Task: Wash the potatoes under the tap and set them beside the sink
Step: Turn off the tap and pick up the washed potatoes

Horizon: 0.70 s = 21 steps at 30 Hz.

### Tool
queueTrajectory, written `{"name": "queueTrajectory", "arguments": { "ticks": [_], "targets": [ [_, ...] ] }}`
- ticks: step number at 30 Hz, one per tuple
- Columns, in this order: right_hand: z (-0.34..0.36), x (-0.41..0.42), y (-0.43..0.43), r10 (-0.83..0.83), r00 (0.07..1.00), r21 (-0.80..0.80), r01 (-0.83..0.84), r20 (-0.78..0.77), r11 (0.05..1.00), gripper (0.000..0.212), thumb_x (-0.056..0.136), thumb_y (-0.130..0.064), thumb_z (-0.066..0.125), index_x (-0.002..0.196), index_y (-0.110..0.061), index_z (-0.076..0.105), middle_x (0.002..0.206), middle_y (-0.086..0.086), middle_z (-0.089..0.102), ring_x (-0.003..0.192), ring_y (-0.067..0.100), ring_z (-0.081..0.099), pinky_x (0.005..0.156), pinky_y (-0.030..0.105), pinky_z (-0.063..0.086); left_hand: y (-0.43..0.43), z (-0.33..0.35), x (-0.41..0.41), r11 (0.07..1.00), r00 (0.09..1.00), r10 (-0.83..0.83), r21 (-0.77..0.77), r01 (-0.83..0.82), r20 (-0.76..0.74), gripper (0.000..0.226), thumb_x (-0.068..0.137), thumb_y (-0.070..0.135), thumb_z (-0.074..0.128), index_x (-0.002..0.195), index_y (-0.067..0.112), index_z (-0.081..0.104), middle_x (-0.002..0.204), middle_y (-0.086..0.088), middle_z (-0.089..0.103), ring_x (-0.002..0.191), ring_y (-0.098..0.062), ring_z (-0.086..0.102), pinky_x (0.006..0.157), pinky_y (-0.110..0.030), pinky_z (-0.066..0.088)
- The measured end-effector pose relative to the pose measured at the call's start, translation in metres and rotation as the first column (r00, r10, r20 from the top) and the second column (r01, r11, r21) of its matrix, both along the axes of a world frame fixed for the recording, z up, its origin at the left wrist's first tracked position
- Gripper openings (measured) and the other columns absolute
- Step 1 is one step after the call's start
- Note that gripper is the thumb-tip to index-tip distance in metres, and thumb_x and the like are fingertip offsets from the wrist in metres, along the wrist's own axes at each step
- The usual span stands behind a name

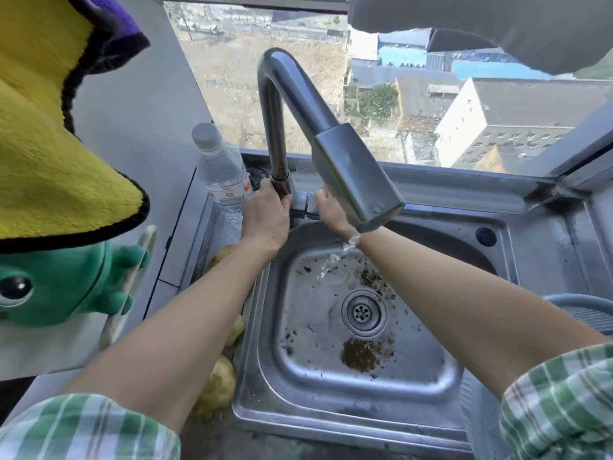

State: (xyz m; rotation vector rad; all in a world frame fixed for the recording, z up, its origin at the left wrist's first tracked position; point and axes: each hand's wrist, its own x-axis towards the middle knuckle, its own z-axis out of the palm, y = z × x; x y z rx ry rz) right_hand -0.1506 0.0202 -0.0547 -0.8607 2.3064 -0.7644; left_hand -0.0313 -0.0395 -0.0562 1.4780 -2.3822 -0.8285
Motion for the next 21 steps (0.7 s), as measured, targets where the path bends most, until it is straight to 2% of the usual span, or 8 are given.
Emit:
{"name": "queueTrajectory", "arguments": {
  "ticks": [4,6,9,11,13,16,18,21],
  "targets": [
    [0.012,0.003,-0.006,0.079,0.996,0.035,-0.078,-0.040,0.996,0.045,0.100,-0.011,0.044,0.058,-0.015,0.031,0.058,-0.004,0.035,0.050,0.006,0.033,0.041,0.014,0.023,0.001,0.007,-0.001,0.999,0.997,-0.015,-0.035,0.017,0.069,0.024,0.099,0.022,0.049,0.110,0.000,0.055,0.108,-0.020,0.065,0.101,-0.039,0.060,0.081,-0.041,0.043],
    [0.011,0.003,-0.006,0.099,0.993,0.059,-0.095,-0.068,0.994,0.044,0.101,-0.013,0.044,0.059,-0.017,0.032,0.059,-0.004,0.037,0.050,0.006,0.035,0.037,0.012,0.025,0.004,0.009,-0.002,0.999,0.996,-0.021,-0.040,0.024,0.084,0.025,0.100,0.019,0.049,0.114,-0.001,0.052,0.112,-0.022,0.064,0.105,-0.040,0.058,0.083,-0.042,0.041],
    [0.005,0.004,-0.007,0.120,0.991,0.055,-0.118,-0.052,0.992,0.039,0.101,-0.014,0.043,0.065,-0.027,0.034,0.070,-0.004,0.044,0.058,0.011,0.042,0.051,0.010,0.030,0.003,0.009,-0.001,1.000,0.997,-0.014,-0.024,0.015,0.072,0.027,0.101,0.019,0.048,0.117,-0.002,0.050,0.117,-0.024,0.062,0.109,-0.041,0.056,0.087,-0.043,0.041],
    [0.006,0.005,-0.005,0.122,0.990,0.063,-0.117,-0.076,0.991,0.028,0.101,-0.014,0.043,0.073,-0.016,0.045,0.069,-0.006,0.042,0.056,0.007,0.041,0.049,0.010,0.027,0.004,0.010,0.000,1.000,0.998,-0.017,-0.009,0.018,0.067,0.028,0.101,0.018,0.048,0.119,-0.003,0.050,0.120,-0.025,0.061,0.112,-0.041,0.054,0.091,-0.045,0.040],
    [0.004,0.006,-0.003,0.124,0.992,0.030,-0.123,-0.037,0.992,0.016,0.100,-0.017,0.046,0.106,-0.004,0.052,0.075,-0.008,0.043,0.064,0.009,0.046,0.057,0.016,0.033,0.004,0.010,0.003,0.999,0.997,-0.027,0.039,0.024,0.069,0.031,0.100,0.019,0.049,0.122,-0.003,0.050,0.124,-0.024,0.060,0.116,-0.040,0.052,0.095,-0.044,0.040],
    [0.006,0.011,0.007,0.144,0.989,-0.043,-0.143,0.025,0.989,0.048,0.095,-0.022,0.053,0.135,-0.002,0.036,0.093,-0.007,0.049,0.090,0.017,0.053,0.079,0.028,0.040,-0.001,0.008,0.008,0.992,0.994,-0.076,0.108,0.068,0.073,0.036,0.099,0.019,0.051,0.129,0.000,0.049,0.129,-0.021,0.059,0.121,-0.039,0.052,0.100,-0.043,0.042],
    [0.010,0.016,0.017,0.154,0.986,-0.074,-0.150,0.059,0.986,0.054,0.090,-0.020,0.056,0.137,-0.001,0.038,0.100,0.000,0.052,0.094,0.018,0.053,0.086,0.035,0.045,-0.002,0.007,0.014,0.986,0.991,-0.109,0.135,0.098,0.075,0.046,0.097,0.020,0.050,0.139,0.003,0.044,0.133,-0.020,0.058,0.125,-0.038,0.051,0.105,-0.047,0.041],
    [0.016,0.021,0.033,0.148,0.987,-0.110,-0.142,0.054,0.984,0.042,0.089,-0.011,0.054,0.127,0.005,0.050,0.084,0.010,0.060,0.087,0.032,0.063,0.078,0.043,0.050,0.006,0.009,0.021,0.990,0.996,-0.079,0.120,0.073,0.046,0.053,0.095,0.020,0.049,0.145,0.005,0.039,0.140,-0.019,0.052,0.130,-0.036,0.046,0.107,-0.049,0.039]
  ]
}}
